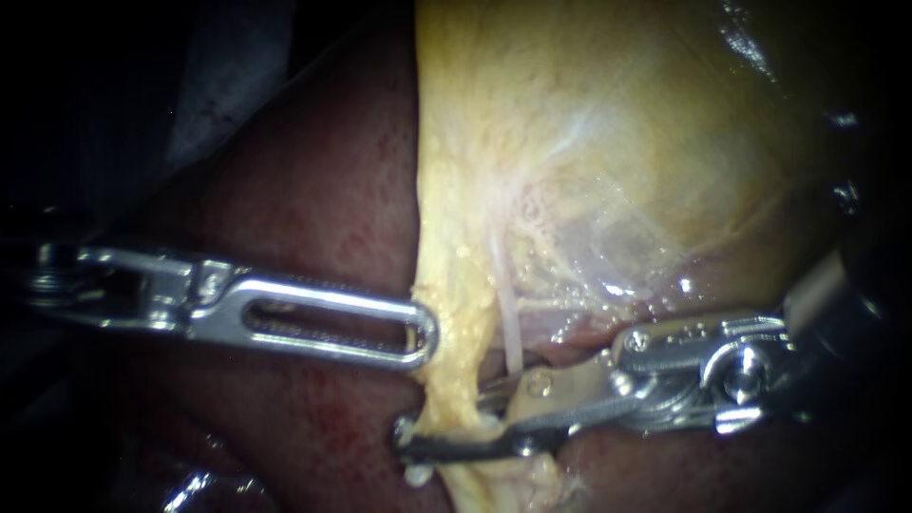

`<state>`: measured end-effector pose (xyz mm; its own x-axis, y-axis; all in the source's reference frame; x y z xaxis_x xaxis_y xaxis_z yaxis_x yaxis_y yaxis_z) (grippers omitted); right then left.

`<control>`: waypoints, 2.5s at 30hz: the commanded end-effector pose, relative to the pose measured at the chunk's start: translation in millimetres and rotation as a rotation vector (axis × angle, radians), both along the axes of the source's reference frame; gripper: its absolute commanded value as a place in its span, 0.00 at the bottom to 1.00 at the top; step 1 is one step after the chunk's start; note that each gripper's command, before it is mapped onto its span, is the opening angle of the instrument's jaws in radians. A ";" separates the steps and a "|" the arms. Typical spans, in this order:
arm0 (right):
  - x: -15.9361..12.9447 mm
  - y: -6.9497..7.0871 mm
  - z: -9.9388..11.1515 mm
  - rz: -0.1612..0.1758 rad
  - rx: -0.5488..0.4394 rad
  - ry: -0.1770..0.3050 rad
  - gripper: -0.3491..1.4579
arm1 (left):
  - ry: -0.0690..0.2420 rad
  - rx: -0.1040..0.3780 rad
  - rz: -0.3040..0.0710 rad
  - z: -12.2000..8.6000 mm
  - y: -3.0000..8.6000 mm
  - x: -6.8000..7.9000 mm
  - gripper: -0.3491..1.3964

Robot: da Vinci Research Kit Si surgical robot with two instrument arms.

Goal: Going back second clip left tube

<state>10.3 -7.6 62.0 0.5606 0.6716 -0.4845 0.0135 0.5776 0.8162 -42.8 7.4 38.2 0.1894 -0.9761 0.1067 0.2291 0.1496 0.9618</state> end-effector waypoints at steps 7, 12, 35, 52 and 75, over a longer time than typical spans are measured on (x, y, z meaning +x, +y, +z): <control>0.0 -0.1 -0.1 0.001 0.005 -0.002 0.03 | 0.000 0.000 0.001 0.0 0.0 0.0 0.00; 0.0 -0.1 -0.1 0.001 0.005 -0.002 0.04 | 0.000 0.000 0.001 0.0 0.0 0.0 0.00; 0.2 -0.4 0.5 0.015 -0.044 0.005 0.47 | 0.000 0.000 0.001 0.0 0.0 0.0 0.00; -2.1 1.0 -0.9 0.020 -0.068 0.017 0.49 | 0.000 0.000 0.002 0.2 0.1 0.0 0.00; -15.0 9.1 -8.1 0.128 -0.129 0.004 0.49 | 0.001 -0.007 0.005 1.8 -0.1 -0.3 0.00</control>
<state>-5.0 1.6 53.7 0.4699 0.6717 -0.5727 -0.0679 0.6744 0.7353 -43.2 7.3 40.0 0.1938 -0.9745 0.1127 0.2289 0.1566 0.9608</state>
